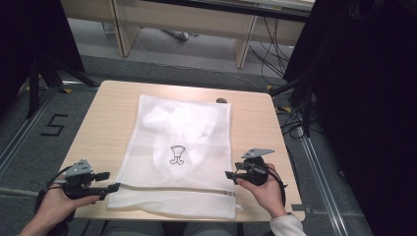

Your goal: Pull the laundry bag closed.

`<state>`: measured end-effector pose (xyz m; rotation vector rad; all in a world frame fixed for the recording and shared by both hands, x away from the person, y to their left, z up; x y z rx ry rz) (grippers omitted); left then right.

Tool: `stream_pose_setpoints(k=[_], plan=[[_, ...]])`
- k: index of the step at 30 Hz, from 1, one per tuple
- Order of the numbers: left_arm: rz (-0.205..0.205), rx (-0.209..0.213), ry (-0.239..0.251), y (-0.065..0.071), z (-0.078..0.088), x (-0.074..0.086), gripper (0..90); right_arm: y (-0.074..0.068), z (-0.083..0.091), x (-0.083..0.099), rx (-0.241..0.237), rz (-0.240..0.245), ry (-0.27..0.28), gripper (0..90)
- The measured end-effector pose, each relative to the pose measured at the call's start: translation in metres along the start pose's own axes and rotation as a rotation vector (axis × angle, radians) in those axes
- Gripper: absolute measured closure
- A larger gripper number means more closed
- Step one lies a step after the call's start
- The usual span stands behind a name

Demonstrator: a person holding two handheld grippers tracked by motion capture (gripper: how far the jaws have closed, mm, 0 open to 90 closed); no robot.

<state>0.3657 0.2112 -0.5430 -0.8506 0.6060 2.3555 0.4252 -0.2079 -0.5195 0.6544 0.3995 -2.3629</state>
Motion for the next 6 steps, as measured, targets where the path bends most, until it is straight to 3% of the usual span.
stream_pose_setpoints(k=[1, 2, 5, 6], plan=[[-0.009, -0.005, -0.006, -0.0003, 0.0001, 0.0002, 32.2, 0.0021, -0.0010, -0.0006, 0.006, -0.006, 0.015, 41.3], [-0.020, -0.007, -0.008, -0.0002, -0.0002, 0.0000, 31.4, 0.0035, 0.0013, 0.0007, 0.009, -0.007, -0.007, 40.2], [-0.022, 0.002, -0.001, 0.0020, -0.0014, -0.0015, 31.5, 0.0078, 0.0020, -0.0024, 0.012, -0.042, 0.046, 38.5], [-0.041, 0.003, -0.003, 0.0026, -0.0014, -0.0021, 31.8, 0.0090, 0.0018, -0.0029, 0.010, -0.051, 0.061, 37.8]])
Point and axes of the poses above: each handheld gripper's, and its own axes: z roughly backward along the jaws, x roughly out of its underside, y roughly to its right, the point moved 8 cm from there along -z, roughly forward along the jaws, and after that the axes turned 10 degrees about -y, right-handed, at the moved point
